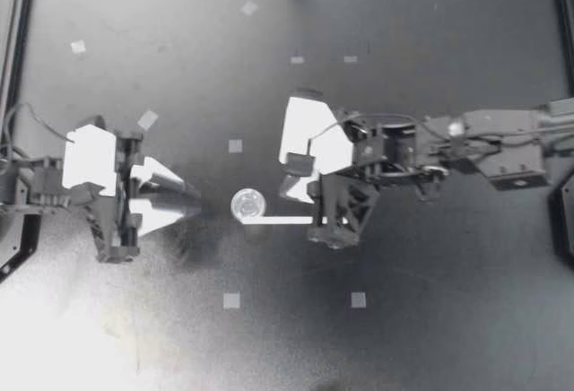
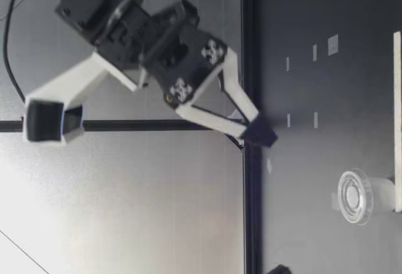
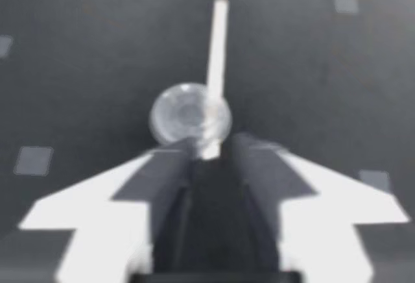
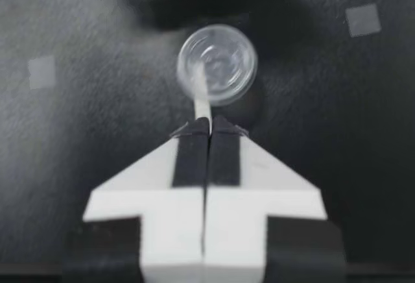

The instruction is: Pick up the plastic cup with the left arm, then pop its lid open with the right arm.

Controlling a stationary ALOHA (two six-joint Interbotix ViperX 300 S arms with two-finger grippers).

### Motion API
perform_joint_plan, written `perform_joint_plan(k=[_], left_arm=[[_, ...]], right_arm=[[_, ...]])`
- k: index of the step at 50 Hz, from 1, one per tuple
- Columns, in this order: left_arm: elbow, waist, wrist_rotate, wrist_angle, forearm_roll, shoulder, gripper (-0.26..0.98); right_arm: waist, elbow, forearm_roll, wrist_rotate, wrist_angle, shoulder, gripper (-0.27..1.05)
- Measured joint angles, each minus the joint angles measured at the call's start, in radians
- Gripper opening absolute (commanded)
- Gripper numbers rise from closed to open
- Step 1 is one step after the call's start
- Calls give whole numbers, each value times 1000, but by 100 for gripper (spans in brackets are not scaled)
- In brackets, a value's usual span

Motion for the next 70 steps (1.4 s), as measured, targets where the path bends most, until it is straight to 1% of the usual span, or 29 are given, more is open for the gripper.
perform_joint_plan(k=[9,19,31,48,58,70], left_arm=[[-14,0,0,-41,0,107,52],[-51,0,2,-57,0,225,53],[-100,0,11,-77,0,328,61],[-127,0,15,-115,0,377,61],[-130,26,25,-141,-5,385,61],[-150,34,51,-146,-6,397,61]], right_arm=[[-5,-35,0,0,6,52,-13],[-5,-81,-2,0,38,100,-13],[-5,-129,0,0,67,144,-13],[-5,-130,25,0,71,163,-13],[-5,-130,28,0,71,166,-13],[-5,-130,29,0,67,183,-13]])
